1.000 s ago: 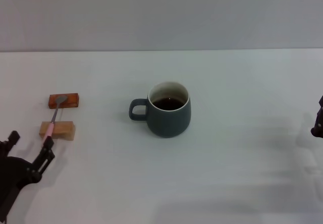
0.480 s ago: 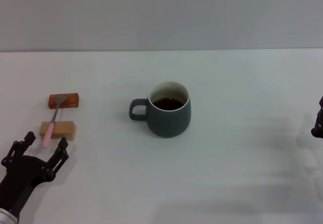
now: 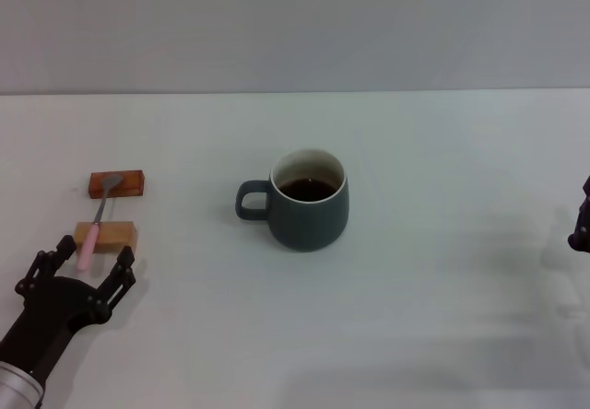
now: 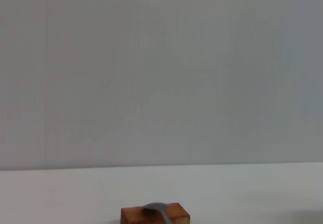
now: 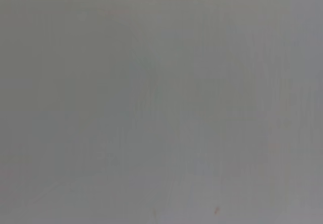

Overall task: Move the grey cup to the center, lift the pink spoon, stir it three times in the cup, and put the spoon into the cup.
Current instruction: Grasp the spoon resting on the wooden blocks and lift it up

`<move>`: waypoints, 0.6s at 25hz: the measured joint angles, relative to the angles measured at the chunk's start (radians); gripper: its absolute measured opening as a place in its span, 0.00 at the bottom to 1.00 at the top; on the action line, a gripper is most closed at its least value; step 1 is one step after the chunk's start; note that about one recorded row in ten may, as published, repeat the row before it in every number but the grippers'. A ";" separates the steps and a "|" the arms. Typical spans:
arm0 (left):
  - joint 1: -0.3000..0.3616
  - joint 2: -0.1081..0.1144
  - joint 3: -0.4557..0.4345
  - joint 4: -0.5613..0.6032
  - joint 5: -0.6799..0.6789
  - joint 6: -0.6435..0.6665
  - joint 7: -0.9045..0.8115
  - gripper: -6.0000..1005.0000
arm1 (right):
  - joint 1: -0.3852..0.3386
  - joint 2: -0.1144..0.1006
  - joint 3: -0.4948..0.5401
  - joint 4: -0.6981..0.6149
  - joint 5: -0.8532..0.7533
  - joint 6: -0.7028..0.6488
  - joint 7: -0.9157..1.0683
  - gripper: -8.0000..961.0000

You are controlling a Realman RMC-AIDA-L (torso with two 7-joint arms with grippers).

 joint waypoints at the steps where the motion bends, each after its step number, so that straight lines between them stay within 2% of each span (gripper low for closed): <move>1: 0.000 0.000 0.000 0.000 0.000 0.000 0.000 0.78 | 0.000 0.000 0.000 0.000 0.000 0.000 0.000 0.01; 15: -0.006 0.003 0.002 -0.024 -0.029 -0.049 -0.001 0.78 | -0.012 0.000 -0.002 0.000 0.000 -0.004 0.000 0.01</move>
